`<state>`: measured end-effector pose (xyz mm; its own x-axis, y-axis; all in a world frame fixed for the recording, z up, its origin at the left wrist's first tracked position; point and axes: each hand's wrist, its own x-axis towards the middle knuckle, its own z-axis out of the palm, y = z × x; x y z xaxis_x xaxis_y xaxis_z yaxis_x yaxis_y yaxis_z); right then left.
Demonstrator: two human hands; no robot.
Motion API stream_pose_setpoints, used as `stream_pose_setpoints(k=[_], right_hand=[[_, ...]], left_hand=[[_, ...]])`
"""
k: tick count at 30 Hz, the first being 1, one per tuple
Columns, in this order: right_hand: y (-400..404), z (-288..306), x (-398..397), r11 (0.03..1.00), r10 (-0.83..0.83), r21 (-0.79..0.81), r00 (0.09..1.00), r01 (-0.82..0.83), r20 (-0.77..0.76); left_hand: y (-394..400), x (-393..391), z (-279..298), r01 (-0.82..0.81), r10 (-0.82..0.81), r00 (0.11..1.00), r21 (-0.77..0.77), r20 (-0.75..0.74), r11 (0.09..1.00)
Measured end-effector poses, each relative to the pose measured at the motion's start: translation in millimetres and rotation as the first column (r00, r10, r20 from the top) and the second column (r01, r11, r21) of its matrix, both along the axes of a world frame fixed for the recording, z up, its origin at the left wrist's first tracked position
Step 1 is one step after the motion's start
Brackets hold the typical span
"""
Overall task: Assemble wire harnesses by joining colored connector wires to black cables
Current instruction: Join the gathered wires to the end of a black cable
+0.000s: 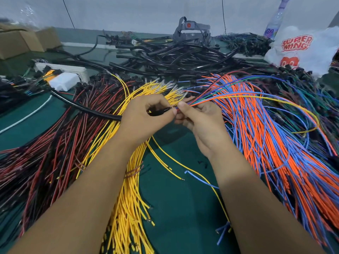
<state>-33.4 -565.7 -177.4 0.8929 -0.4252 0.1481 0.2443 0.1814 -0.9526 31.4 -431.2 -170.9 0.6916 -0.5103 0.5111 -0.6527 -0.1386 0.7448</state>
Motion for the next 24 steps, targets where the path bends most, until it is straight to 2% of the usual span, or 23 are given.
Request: stream_pose_setpoints(k=[4,8,12,19,24], right_hand=[[-1,3,-2,0.998,-0.026,0.056,0.999,0.024,0.031],[-1,3,0,0.982,-0.170,-0.075,0.983,0.175,0.065],[-1,1,3,0.948,-0.247,-0.179,0.963,0.263,0.104],[-3,-1,2,0.940,-0.225,-0.242,0.970,0.242,0.097],[-2,1,2,0.965,-0.200,-0.158,0.978,0.207,0.061]], left_hand=[[0,-2,1,0.056,-0.056,0.998,0.014,0.008,0.998],[-1,0,-2,0.023,-0.025,0.999,0.059,0.042,0.998],[-3,4,-5,-0.046,0.038,0.995,0.082,0.092,0.996],[-2,9,-9,-0.175,0.129,0.965,0.193,0.230,0.965],[-1,10,-7,-0.173,0.112,0.954,0.207,0.279,0.963]])
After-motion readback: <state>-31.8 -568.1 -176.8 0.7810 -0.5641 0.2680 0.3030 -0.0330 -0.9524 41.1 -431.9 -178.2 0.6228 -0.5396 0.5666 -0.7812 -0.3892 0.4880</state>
